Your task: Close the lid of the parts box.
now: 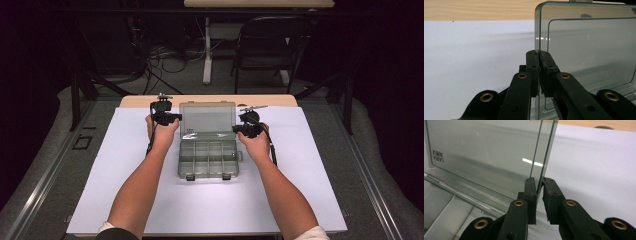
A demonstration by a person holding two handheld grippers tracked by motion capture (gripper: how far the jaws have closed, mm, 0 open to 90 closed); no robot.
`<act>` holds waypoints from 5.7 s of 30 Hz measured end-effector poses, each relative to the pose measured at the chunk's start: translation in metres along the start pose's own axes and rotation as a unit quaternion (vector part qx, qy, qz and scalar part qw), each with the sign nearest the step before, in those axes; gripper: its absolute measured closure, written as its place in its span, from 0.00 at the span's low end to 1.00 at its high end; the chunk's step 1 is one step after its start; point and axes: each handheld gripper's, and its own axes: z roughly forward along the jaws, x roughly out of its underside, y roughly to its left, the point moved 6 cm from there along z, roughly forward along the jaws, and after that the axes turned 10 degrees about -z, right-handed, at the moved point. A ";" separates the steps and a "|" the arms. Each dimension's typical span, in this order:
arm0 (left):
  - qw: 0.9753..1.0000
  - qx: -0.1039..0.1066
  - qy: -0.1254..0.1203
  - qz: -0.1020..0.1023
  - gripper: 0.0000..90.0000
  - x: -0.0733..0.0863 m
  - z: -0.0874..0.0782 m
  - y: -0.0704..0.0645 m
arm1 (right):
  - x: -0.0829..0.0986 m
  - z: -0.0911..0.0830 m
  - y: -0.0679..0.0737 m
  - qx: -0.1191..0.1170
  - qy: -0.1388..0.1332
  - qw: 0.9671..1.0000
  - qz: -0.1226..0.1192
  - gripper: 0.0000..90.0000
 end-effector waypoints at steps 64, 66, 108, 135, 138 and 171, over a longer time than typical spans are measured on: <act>0.998 0.028 -0.059 0.013 0.92 0.016 -0.028 -0.007 | -0.111 -0.018 0.028 0.047 -0.045 0.998 0.019 0.81; 0.997 0.036 -0.060 0.013 0.89 0.014 -0.031 -0.007 | -0.111 -0.019 0.029 0.047 -0.047 0.998 0.013 0.81; 0.997 0.053 -0.001 0.059 0.96 -0.040 -0.040 -0.066 | -0.099 -0.045 0.041 0.027 -0.076 0.997 0.000 0.81; 0.993 0.063 0.008 0.099 1.00 -0.022 -0.040 -0.078 | -0.089 -0.078 0.073 -0.035 -0.091 0.994 -0.038 0.89; 0.993 0.063 0.008 0.096 1.00 -0.020 -0.040 -0.079 | -0.079 -0.078 0.078 -0.043 -0.083 0.995 -0.042 0.93; 0.985 0.105 0.026 0.135 1.00 0.055 -0.072 -0.079 | 0.001 -0.070 0.121 -0.072 -0.074 0.993 -0.064 0.96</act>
